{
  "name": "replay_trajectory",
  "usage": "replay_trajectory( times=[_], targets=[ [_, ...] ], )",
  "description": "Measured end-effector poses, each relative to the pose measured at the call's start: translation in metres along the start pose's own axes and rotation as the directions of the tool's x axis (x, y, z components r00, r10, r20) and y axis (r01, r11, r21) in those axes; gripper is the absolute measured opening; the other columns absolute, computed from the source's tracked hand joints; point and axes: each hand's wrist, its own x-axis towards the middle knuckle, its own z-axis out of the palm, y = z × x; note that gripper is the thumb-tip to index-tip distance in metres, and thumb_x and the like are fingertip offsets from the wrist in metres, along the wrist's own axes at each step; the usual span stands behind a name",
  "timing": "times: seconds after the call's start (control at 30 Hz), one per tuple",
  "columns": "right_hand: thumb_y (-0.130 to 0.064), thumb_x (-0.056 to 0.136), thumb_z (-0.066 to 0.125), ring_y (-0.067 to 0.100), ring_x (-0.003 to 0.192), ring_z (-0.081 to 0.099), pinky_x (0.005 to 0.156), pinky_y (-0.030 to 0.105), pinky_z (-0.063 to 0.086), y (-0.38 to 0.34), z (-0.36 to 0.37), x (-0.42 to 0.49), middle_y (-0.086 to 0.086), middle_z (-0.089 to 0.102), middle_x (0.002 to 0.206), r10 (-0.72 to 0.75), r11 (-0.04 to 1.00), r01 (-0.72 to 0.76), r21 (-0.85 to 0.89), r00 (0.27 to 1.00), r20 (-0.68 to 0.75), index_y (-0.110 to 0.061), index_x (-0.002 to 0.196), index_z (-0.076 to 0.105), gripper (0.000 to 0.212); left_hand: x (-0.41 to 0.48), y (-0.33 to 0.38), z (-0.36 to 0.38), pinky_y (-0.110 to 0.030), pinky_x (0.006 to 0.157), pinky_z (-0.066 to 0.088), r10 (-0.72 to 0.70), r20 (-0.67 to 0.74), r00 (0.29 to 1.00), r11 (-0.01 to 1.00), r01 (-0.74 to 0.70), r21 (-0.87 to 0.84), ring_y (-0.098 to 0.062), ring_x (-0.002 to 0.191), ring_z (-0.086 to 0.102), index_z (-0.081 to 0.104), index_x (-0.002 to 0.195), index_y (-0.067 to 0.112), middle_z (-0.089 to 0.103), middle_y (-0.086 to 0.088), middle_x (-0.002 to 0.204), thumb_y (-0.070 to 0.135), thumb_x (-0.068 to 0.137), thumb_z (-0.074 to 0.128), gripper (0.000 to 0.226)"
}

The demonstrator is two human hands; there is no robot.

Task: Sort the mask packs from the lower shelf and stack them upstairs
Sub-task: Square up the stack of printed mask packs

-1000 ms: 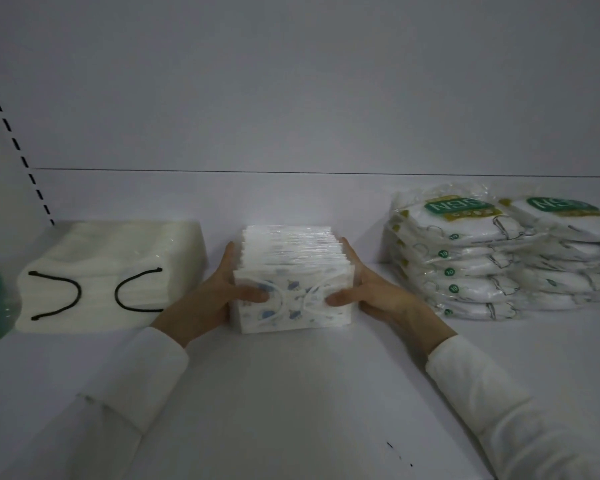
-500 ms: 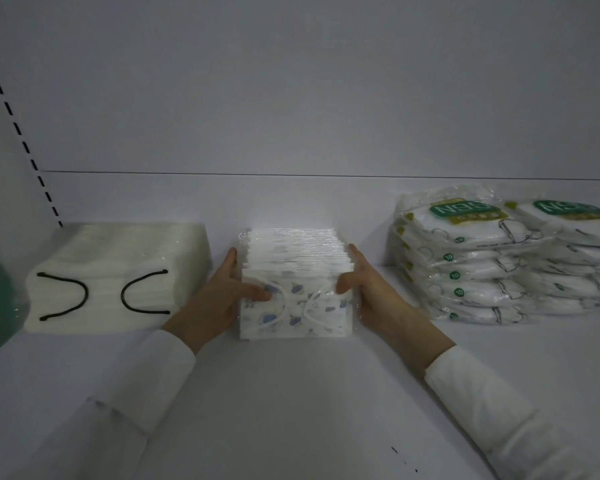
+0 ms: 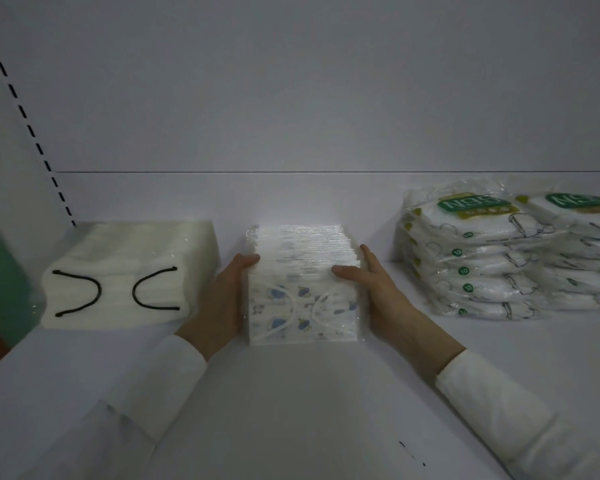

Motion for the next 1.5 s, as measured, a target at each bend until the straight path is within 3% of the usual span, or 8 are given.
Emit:
replay_trajectory(
  times=[0.17,0.33,0.43,0.5,0.6,0.77,1.1,1.5],
  targets=[
    [-0.030,0.083,0.068,0.034,0.104,0.066,0.088,0.050,0.053,0.007,0.010,0.000,0.011,0.067,0.118,0.074,0.996,-0.070,0.063,0.995,-0.062,-0.029,0.128,0.052,0.049,0.004,-0.002,0.003,-0.034,0.065,0.050,-0.021,0.035,0.999,1.000,0.020,0.017,-0.024,0.071,0.071,0.071,0.092,0.015,0.073,-0.010,0.087,0.045,0.092,0.043,0.042],
    [-0.048,0.083,0.056,0.034,0.103,0.065,0.085,0.042,0.053,0.005,0.006,-0.001,0.012,0.067,0.116,0.119,0.985,-0.105,0.137,0.988,-0.100,-0.013,0.122,0.059,0.052,0.007,-0.001,-0.004,-0.034,0.076,0.049,-0.013,-0.024,1.000,0.999,0.015,0.049,-0.027,0.087,0.066,0.059,0.125,0.013,0.064,-0.012,0.113,0.054,0.088,0.044,0.057],
    [-0.073,0.062,0.062,0.022,0.125,0.052,0.109,0.043,0.035,-0.006,0.003,0.006,-0.001,0.054,0.138,0.125,0.985,-0.099,0.138,0.972,-0.198,-0.021,0.137,0.050,0.092,0.021,0.006,-0.017,-0.035,0.090,0.040,0.046,-0.104,0.994,0.998,-0.041,0.052,-0.029,0.104,0.054,0.029,0.147,0.022,0.054,-0.014,0.113,0.061,0.059,0.060,0.101],
    [-0.080,0.044,0.067,0.014,0.135,0.040,0.116,0.043,0.024,-0.008,-0.006,0.018,-0.009,0.041,0.148,0.109,0.988,-0.078,0.130,0.961,-0.254,-0.030,0.145,0.037,0.117,0.031,0.008,-0.022,-0.036,0.095,0.037,0.021,-0.093,0.995,1.000,-0.019,0.024,-0.028,0.104,0.050,0.047,0.136,0.027,0.052,-0.010,0.113,0.065,0.051,0.062,0.094],
    [-0.078,0.060,0.058,0.020,0.129,0.049,0.114,0.045,0.029,-0.010,-0.003,0.023,-0.003,0.049,0.143,0.148,0.987,-0.125,0.104,0.956,-0.252,-0.028,0.144,0.040,0.099,0.031,0.010,-0.014,-0.047,0.109,0.032,0.029,-0.075,0.997,1.000,-0.029,0.005,-0.034,0.123,0.051,0.065,0.110,0.025,0.054,-0.016,0.133,0.070,0.068,0.051,0.063],
    [-0.055,0.092,0.040,0.032,0.103,0.063,0.097,0.042,0.046,-0.002,0.005,0.029,0.011,0.068,0.112,0.138,0.984,-0.112,0.138,0.970,-0.200,-0.014,0.125,0.061,0.057,0.032,0.006,-0.006,-0.044,0.101,0.039,0.042,0.003,0.999,0.999,-0.042,-0.021,-0.030,0.111,0.059,0.078,0.086,0.025,0.071,-0.008,0.106,0.061,0.093,0.024,0.065],
    [-0.045,0.095,0.036,0.022,0.066,0.068,0.068,0.030,0.051,-0.003,0.007,0.030,0.007,0.071,0.075,0.097,0.982,-0.069,0.175,0.983,-0.158,-0.013,0.091,0.067,0.045,0.036,0.004,-0.006,-0.041,0.091,0.047,0.106,-0.020,0.994,0.994,-0.106,-0.005,-0.030,0.104,0.063,0.065,0.108,0.020,0.069,-0.011,0.110,0.054,0.096,0.028,0.052],
    [-0.041,0.093,0.043,0.022,0.060,0.066,0.067,0.030,0.049,-0.002,0.009,0.034,0.007,0.068,0.069,0.117,0.962,-0.069,0.264,0.979,-0.168,-0.011,0.084,0.067,0.039,0.043,0.001,-0.008,-0.032,0.071,0.050,0.164,0.001,0.986,0.986,-0.164,0.007,-0.019,0.086,0.069,0.065,0.100,0.022,0.074,-0.001,0.090,0.046,0.099,0.029,0.044]
  ],
)
